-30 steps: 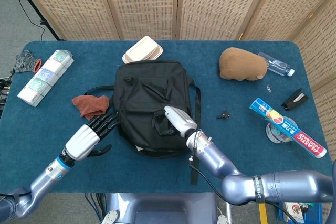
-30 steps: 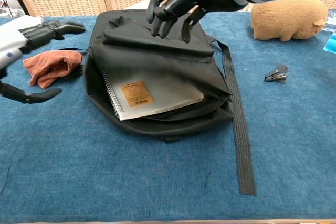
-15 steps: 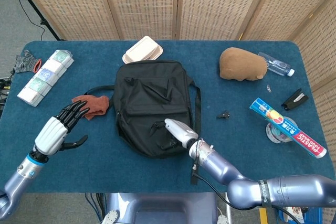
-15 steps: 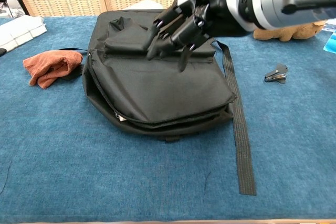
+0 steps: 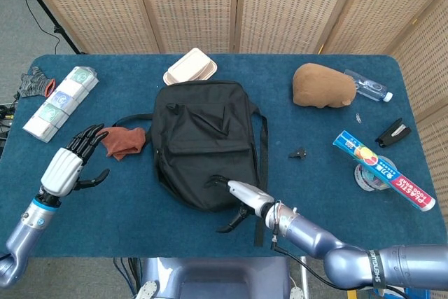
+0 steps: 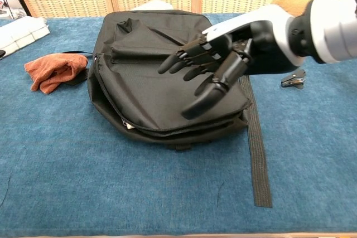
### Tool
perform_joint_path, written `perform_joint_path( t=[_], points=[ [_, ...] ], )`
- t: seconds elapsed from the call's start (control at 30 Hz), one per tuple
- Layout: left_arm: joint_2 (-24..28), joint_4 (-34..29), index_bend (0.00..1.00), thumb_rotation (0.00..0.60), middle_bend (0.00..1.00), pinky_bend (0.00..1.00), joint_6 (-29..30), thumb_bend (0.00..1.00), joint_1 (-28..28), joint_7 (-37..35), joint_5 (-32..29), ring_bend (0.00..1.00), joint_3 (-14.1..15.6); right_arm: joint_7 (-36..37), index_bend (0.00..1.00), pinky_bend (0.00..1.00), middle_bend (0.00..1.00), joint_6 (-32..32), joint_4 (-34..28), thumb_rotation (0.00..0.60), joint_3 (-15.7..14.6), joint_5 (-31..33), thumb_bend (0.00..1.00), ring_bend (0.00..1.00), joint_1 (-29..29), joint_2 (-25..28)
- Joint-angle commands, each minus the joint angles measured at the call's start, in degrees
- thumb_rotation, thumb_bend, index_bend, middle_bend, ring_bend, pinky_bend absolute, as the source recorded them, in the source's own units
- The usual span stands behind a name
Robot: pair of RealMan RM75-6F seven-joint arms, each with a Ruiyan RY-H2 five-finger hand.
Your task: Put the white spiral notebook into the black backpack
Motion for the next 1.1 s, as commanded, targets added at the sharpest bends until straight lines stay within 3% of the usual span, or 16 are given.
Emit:
perform_joint_path(
  t=[0.03, 0.17, 0.33, 0.53, 0.73, 0.9, 1.1],
  points=[
    [-0.1, -1.4, 0.0, 0.516, 0.0, 0.14, -0.5, 0.32, 0.6, -0.1, -1.7, 0.0, -1.2, -2.3, 0.15, 0.11, 0.0, 3.8, -1.1, 0.6, -3.1, -10.2, 0.13, 0.0, -5.3, 2.8],
    [0.7, -4.3, 0.0, 0.515, 0.0, 0.13, -0.7, 0.32, 1.4, 0.4, -3.4, 0.0, -2.5, -2.7, 0.15, 0.11, 0.01, 6.4, -1.2, 0.6, -4.9, -17.9, 0.13, 0.0, -9.4, 5.4],
    [2.8, -9.9, 0.0, 0.513, 0.0, 0.13, -1.5, 0.32, 2.7, 3.4, -5.7, 0.0, -3.9, -1.3, 0.18, 0.14, 0.05, 12.2, 2.5, 0.6, -6.9, -31.9, 0.13, 0.0, -16.3, 9.4],
    [4.4, -16.2, 0.0, 0.515, 0.0, 0.12, -2.1, 0.33, 4.6, 8.8, -8.7, 0.0, -5.5, -3.3, 0.21, 0.17, 0.11, 25.6, 18.0, 0.6, -9.6, -53.6, 0.13, 0.0, -22.9, 11.3],
    [5.2, -20.1, 0.0, 0.528, 0.0, 0.08, -2.9, 0.32, 6.3, 13.0, -10.9, 0.0, -6.0, -1.6, 0.21, 0.17, 0.11, 34.4, 27.2, 0.6, -11.3, -57.5, 0.13, 0.0, -28.3, 11.9],
    [5.5, -22.7, 0.0, 0.538, 0.0, 0.01, -0.8, 0.33, 8.9, 16.5, -12.0, 0.0, -6.3, -3.1, 0.12, 0.07, 0.01, 41.8, 29.1, 0.6, -14.0, -56.2, 0.01, 0.0, -36.0, 11.1],
    [7.0, -27.6, 0.0, 0.581, 0.0, 0.0, 1.8, 0.32, 12.7, 22.5, -13.9, 0.0, -6.3, -6.2, 0.01, 0.0, 0.0, 49.7, 30.9, 0.6, -14.0, -53.0, 0.0, 0.0, -43.1, 6.4]
  ],
)
